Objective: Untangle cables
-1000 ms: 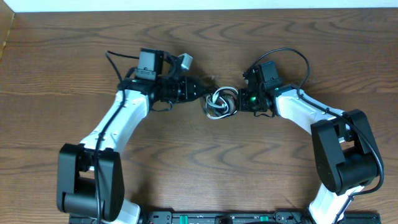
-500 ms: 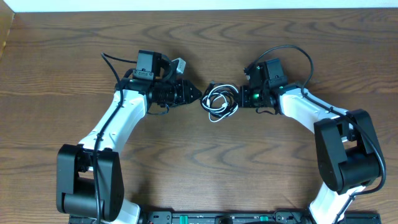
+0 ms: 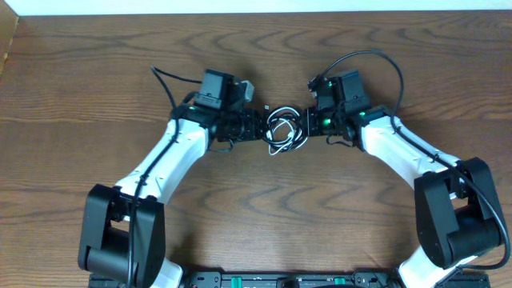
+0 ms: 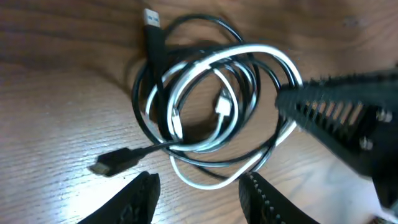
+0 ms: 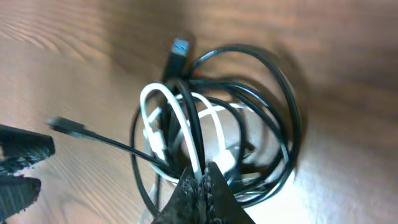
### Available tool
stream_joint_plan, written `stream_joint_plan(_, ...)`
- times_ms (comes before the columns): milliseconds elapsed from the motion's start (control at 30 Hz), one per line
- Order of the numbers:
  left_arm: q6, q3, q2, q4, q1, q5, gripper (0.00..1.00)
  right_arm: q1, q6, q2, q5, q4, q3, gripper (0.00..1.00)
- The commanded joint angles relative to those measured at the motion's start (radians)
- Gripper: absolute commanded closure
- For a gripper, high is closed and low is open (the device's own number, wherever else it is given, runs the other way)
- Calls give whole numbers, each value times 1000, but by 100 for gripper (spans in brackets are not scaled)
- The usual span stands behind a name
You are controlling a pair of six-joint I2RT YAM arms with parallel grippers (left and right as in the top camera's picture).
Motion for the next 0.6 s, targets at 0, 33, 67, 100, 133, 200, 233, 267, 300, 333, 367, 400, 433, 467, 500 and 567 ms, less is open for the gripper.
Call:
stream_joint_plan(0, -60, -7, 34, 4, -57, -148, 53, 34, 21, -10, 156, -65, 8, 99)
stream_joint_plan(33, -60, -7, 44, 8, -70, -159, 53, 39, 21, -10, 177, -80, 8, 99)
stream_joint_plan(67, -60, -7, 53, 14, -80, -164, 53, 43, 21, -10, 197, -95, 8, 99)
stream_joint_plan(100, -60, -7, 63, 18, -88, -171, 53, 44, 21, -10, 209, -106, 8, 99)
stream_joint_plan(133, -60, -7, 73, 26, -97, -174, 53, 44, 21, -10, 226, -120, 8, 99)
stream_joint_plan(200, -63, -7, 97, 41, -108, -174, 52, 44, 24, -10, 249, -134, 8, 99)
stream_joint_plan(233, -73, -7, 108, 47, -112, -174, 52, 44, 24, -10, 256, -138, 8, 99)
stream_joint_plan(267, -88, -7, 121, 51, -114, -174, 52, 44, 24, -10, 258, -139, 8, 99)
stream_joint_plan(300, -113, -7, 145, 59, -117, -175, 52, 44, 24, -10, 258, -143, 8, 99)
stream_joint_plan(333, -124, -7, 158, 62, -118, -175, 52, 44, 24, -10, 258, -145, 8, 99)
stream_joint_plan(367, -135, -7, 171, 65, -118, -175, 52, 44, 24, -10, 258, -146, 8, 99)
stream_joint_plan(400, -150, -7, 183, 68, -118, -174, 52, 44, 24, -10, 258, -147, 8, 99)
stream_joint_plan(433, -164, -7, 196, 71, -118, -174, 52, 44, 24, -10, 258, -147, 8, 99)
stream_joint_plan(467, -175, -7, 207, 77, -118, -174, 52, 44, 24, -10, 258, -147, 8, 99)
stream_joint_plan(500, -188, -7, 220, 84, -119, -173, 52, 44, 24, -10, 258, -147, 8, 99)
stream_joint_plan(567, -199, -7, 240, 100, -119, -173, 52, 44, 24, -10, 258, -146, 8, 99)
